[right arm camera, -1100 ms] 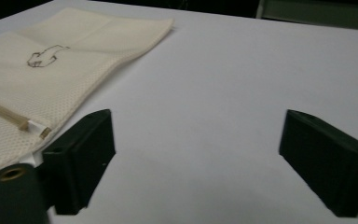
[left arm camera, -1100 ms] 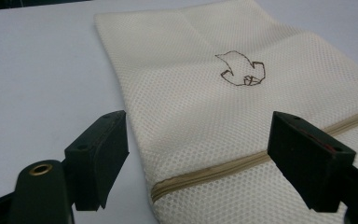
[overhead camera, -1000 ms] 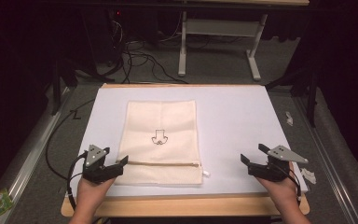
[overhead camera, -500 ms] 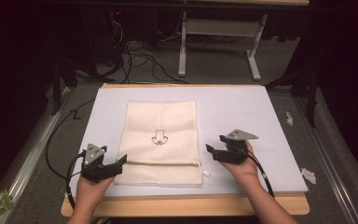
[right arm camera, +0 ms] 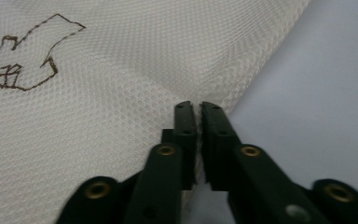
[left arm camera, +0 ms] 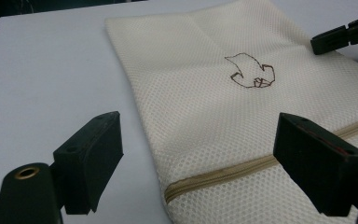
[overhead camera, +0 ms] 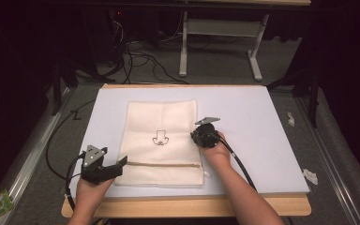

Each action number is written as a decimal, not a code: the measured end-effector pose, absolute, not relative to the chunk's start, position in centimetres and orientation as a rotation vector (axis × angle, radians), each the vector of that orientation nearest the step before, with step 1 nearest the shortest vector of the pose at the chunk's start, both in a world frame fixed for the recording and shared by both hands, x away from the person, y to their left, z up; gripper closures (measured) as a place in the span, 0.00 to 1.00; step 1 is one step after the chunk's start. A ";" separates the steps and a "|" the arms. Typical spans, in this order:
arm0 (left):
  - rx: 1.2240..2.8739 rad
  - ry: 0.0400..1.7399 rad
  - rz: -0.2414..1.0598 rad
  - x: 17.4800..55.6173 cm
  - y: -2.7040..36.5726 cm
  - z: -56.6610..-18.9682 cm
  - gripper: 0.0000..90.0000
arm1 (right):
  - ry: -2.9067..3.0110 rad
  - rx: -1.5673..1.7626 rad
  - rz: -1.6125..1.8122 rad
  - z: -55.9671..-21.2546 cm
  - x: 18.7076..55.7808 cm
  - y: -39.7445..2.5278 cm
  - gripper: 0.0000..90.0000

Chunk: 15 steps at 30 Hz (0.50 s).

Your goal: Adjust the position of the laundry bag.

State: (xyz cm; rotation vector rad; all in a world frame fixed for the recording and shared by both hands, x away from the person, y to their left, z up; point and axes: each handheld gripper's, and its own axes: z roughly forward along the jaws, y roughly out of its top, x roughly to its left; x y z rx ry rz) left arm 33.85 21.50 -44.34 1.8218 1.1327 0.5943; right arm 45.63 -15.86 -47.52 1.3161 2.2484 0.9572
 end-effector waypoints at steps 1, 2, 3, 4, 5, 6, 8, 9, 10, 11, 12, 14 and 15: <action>1.819 1.132 0.595 33.8 21.5 -44.3 0.18 | 2.247 1.310 0.957 -47.5 45.6 -15.9 0.99; 1.821 1.131 0.595 33.8 21.6 -44.3 0.18 | 2.242 1.314 0.958 -47.5 45.6 -16.0 0.99; 1.820 1.131 0.594 33.8 21.6 -44.3 0.18 | 2.241 1.313 0.953 -47.4 45.6 -16.1 0.99; 1.817 1.131 0.594 33.8 21.7 -44.2 0.18 | 2.243 1.304 0.940 -47.2 45.6 -16.3 0.99; 1.815 1.132 0.591 33.8 21.7 -44.2 0.18 | 2.243 1.307 0.927 -47.1 45.6 -17.1 0.99; 1.813 1.131 0.591 33.8 21.7 -44.2 0.18 | 2.243 1.307 0.927 -47.1 45.6 -17.1 0.99; 1.821 1.128 0.589 33.8 21.6 -44.2 0.18 | 2.240 1.316 0.912 -47.1 45.5 -18.6 0.98; 1.821 1.128 0.587 33.8 21.6 -44.3 0.19 | 2.229 1.329 0.903 -47.1 45.4 -20.0 0.98; 1.823 1.129 0.582 33.9 21.5 -44.3 0.19 | 2.229 1.329 0.903 -47.1 45.4 -20.0 0.98; 1.827 1.128 0.573 34.0 21.3 -44.4 0.19 | 2.220 1.352 0.895 -47.1 45.2 -21.8 0.98; 1.827 1.128 0.573 34.0 21.3 -44.4 0.19 | 2.220 1.352 0.895 -47.1 45.2 -21.8 0.98; 1.837 1.128 0.566 34.0 21.1 -44.5 0.20 | 2.202 1.377 0.864 -47.0 45.2 -23.6 0.97; 1.838 1.128 0.559 34.1 20.9 -44.5 0.20 | 2.187 1.386 0.831 -46.9 45.1 -24.4 0.97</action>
